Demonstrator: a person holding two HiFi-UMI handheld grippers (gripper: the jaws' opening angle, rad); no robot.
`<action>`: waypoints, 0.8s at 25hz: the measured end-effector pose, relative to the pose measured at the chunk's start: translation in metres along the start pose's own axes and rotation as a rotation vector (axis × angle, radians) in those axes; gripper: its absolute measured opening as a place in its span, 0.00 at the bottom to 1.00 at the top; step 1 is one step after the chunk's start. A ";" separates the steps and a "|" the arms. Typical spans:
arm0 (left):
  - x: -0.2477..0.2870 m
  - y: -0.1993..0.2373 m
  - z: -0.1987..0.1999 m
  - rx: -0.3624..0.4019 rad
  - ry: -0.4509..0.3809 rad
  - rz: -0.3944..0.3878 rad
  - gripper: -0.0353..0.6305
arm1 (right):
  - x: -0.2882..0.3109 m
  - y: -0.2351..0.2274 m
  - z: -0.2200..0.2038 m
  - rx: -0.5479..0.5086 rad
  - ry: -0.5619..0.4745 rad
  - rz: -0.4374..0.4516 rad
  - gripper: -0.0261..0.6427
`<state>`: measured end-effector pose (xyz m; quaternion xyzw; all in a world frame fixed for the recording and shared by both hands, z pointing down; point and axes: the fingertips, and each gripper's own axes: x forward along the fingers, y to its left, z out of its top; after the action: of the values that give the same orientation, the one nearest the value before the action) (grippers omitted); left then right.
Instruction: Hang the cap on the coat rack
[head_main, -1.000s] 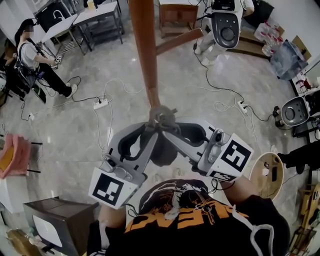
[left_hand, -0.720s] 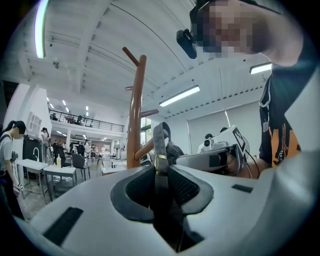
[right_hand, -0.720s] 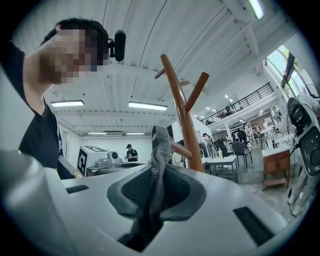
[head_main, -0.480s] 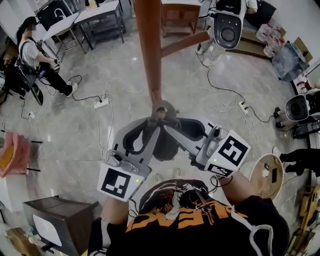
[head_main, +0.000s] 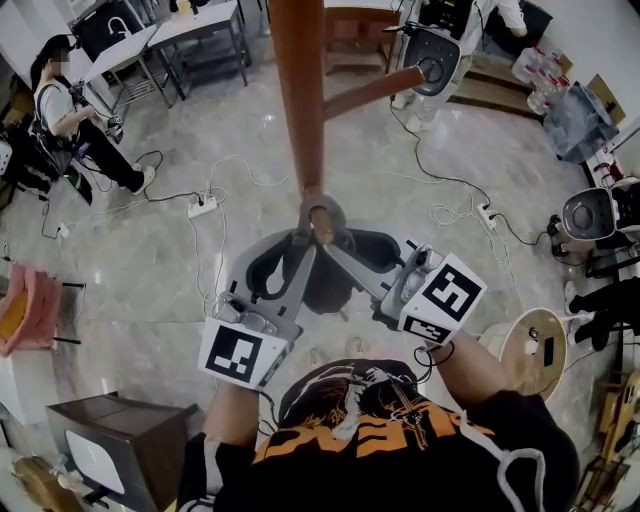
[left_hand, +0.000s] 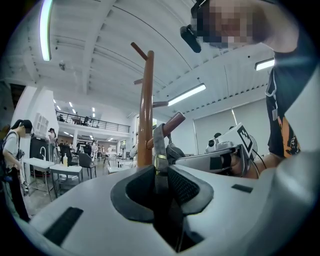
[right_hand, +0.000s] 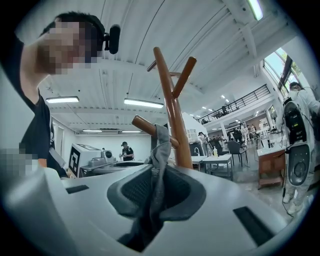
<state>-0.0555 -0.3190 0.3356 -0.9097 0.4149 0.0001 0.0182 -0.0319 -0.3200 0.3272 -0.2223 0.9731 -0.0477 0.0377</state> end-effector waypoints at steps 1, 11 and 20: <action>0.001 0.000 0.001 -0.004 -0.005 0.003 0.20 | 0.000 -0.001 -0.001 -0.001 0.002 -0.001 0.14; 0.005 0.007 -0.012 -0.002 -0.018 0.010 0.20 | 0.006 -0.009 -0.014 0.000 0.011 -0.018 0.14; 0.017 0.013 -0.016 0.002 -0.030 0.017 0.20 | 0.007 -0.025 -0.018 -0.055 0.019 -0.052 0.14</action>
<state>-0.0543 -0.3408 0.3506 -0.9060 0.4223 0.0132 0.0254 -0.0290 -0.3442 0.3472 -0.2479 0.9683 -0.0237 0.0211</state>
